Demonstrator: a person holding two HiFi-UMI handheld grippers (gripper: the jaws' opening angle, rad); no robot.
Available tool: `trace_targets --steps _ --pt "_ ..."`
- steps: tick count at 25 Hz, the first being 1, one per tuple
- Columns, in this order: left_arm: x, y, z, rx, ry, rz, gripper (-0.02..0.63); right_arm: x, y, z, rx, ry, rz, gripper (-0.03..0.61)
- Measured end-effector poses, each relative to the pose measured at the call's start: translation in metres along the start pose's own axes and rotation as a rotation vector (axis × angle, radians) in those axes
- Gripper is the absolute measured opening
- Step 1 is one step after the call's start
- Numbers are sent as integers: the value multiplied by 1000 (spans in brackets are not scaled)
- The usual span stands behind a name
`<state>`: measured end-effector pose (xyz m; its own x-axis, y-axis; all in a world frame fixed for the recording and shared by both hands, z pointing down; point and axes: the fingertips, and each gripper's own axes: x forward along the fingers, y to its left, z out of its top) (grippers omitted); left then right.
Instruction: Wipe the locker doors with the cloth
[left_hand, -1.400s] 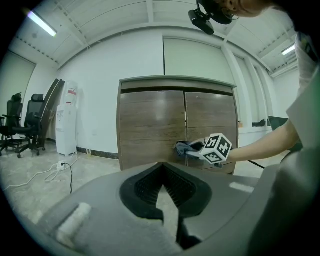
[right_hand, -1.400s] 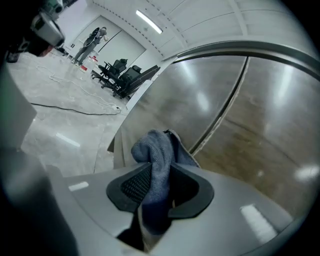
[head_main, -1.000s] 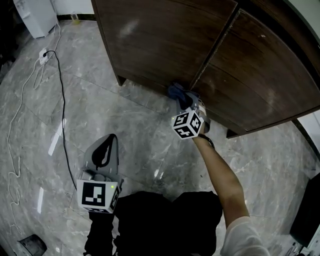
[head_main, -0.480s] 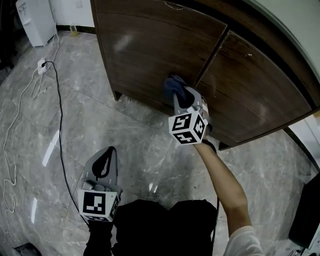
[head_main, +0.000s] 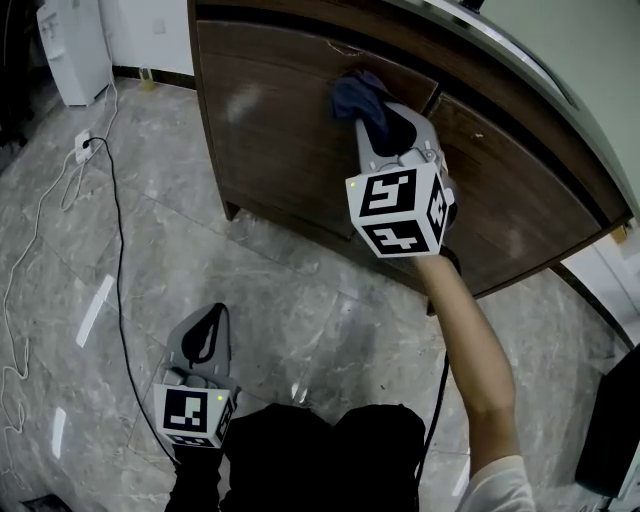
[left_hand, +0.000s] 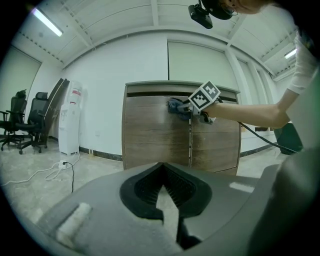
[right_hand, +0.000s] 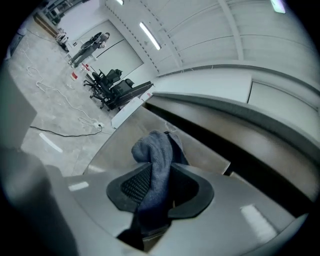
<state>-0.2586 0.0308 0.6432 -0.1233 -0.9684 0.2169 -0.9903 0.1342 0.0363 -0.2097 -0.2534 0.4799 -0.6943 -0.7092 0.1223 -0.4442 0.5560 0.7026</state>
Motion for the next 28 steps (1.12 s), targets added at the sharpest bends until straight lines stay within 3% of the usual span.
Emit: trace_targets --steps 5,9,15,28 --pt "-1 0 2 -7 1 -3 2 -1 -35 49 1 -81 -51 109" --pt "-2 4 4 -14 -2 3 2 7 -26 53 -9 -84 -46 109" --pt "-3 12 -12 -31 19 7 2 31 45 5 -57 -27 -19 109" --pt "-11 41 -26 -53 46 55 2 78 225 -126 -76 148 169 109"
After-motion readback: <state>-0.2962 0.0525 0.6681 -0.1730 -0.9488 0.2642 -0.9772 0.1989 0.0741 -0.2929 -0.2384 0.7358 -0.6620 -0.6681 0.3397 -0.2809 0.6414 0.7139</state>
